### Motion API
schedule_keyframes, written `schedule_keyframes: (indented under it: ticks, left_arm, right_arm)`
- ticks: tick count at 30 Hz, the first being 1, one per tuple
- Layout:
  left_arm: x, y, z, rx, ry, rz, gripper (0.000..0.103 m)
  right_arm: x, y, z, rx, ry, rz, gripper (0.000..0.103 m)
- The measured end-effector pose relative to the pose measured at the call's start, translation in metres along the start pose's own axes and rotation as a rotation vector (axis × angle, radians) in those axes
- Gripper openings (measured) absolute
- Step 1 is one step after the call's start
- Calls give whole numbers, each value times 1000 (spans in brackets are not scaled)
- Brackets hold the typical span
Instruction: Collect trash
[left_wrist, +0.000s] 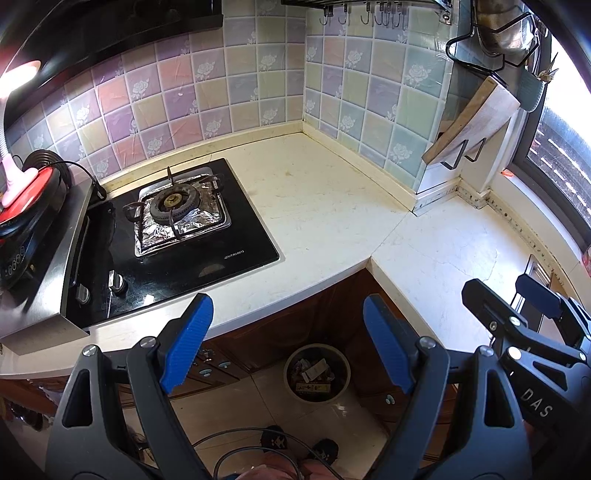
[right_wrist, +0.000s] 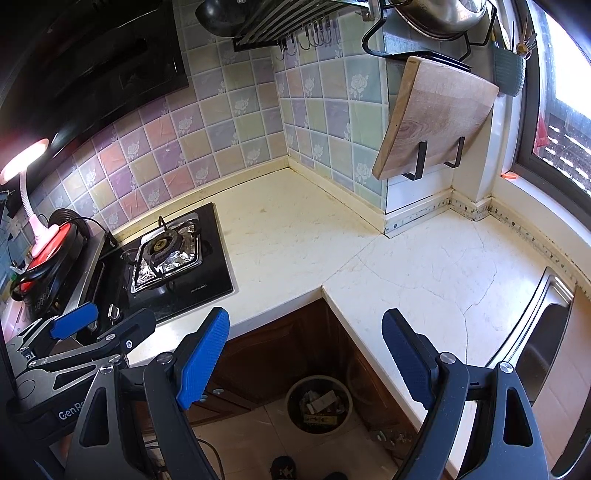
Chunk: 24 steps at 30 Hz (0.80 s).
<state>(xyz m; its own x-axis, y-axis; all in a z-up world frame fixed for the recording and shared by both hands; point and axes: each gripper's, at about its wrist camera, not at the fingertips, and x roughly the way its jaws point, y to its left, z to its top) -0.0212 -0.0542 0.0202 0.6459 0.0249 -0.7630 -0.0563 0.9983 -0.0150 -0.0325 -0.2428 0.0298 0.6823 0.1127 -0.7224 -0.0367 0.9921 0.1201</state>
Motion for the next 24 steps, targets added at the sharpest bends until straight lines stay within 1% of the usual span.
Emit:
schedule_keyframes:
  ticks: [8, 18, 24]
  left_arm:
    - [0, -1, 1, 0, -1, 1, 82]
    - [0, -3, 3, -2, -3, 2, 82]
    - [0, -2, 8, 4, 2, -5, 82]
  right_arm:
    - [-1, 0, -1, -2, -2, 1, 86]
    - [1, 3, 13, 7, -11, -10, 86]
    - [0, 5, 15, 11, -13, -16, 86]
